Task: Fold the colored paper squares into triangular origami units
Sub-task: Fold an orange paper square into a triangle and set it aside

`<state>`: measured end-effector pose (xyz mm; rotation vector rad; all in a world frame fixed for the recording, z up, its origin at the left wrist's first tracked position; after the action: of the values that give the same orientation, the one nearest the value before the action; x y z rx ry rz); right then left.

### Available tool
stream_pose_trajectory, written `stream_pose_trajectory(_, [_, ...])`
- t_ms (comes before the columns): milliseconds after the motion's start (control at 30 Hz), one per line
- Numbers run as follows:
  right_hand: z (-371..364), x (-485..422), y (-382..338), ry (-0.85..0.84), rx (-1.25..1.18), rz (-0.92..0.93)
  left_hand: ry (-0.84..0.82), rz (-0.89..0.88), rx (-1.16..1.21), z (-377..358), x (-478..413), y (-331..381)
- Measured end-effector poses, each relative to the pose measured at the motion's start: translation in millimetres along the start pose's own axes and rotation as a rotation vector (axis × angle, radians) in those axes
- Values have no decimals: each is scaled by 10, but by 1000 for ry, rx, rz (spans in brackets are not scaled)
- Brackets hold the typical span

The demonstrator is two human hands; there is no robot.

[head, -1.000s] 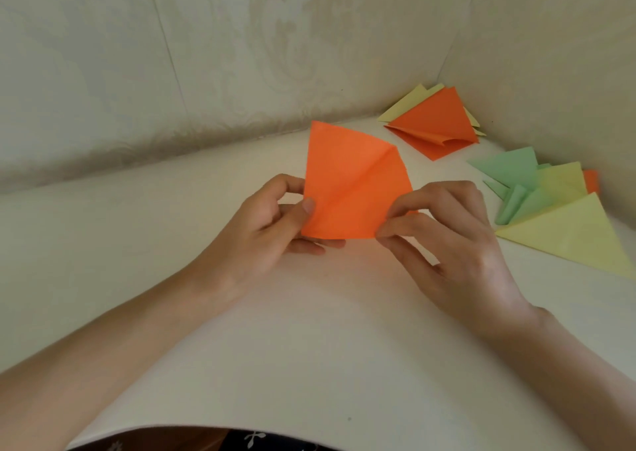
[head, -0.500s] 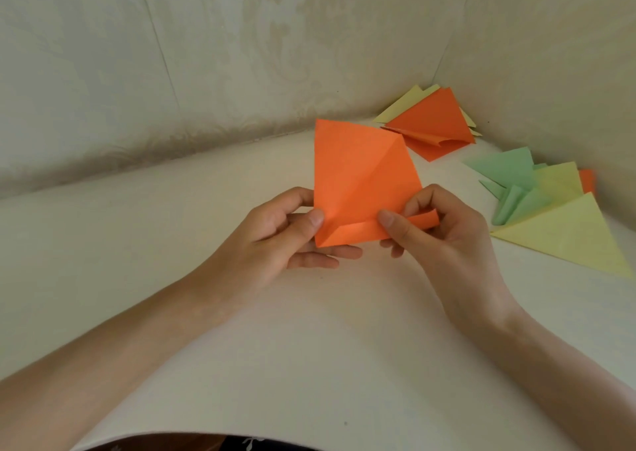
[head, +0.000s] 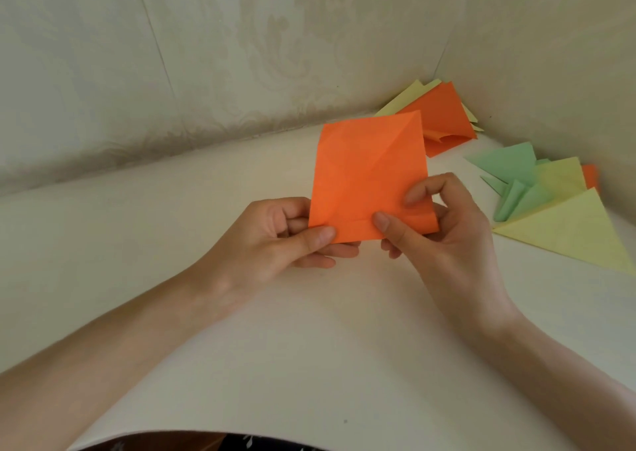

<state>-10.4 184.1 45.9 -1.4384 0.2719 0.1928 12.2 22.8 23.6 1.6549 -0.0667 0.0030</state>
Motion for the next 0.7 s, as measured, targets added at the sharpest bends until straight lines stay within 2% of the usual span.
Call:
stream_pose_trajectory(200, [-13, -69, 106, -38, -180, -225, 35, 3, 40, 42, -31, 3])
stream_pose_trajectory(333, [-63, -66, 174, -151, -192, -343, 79, -3, 76, 79, -57, 17])
stream_pose_trajectory(533, [-97, -56, 199, -263, -304, -467, 227, -120, 65, 213, -68, 109])
stream_pose_trajectory(700, [-100, -43, 220, -264, -314, -476, 200, -189, -37, 220, -76, 127])
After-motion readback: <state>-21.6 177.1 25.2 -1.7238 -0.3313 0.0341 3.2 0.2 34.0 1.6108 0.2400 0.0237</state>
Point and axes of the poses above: each hand's wrist, its own x-axis away from the middle knuckle, its own z-axis out of the back of the hand, y = z × x, the point moved 6 cm from there along -x, towards the middle knuckle, and after that the axes turned 11 degrees about y, right-handed, at the moved point
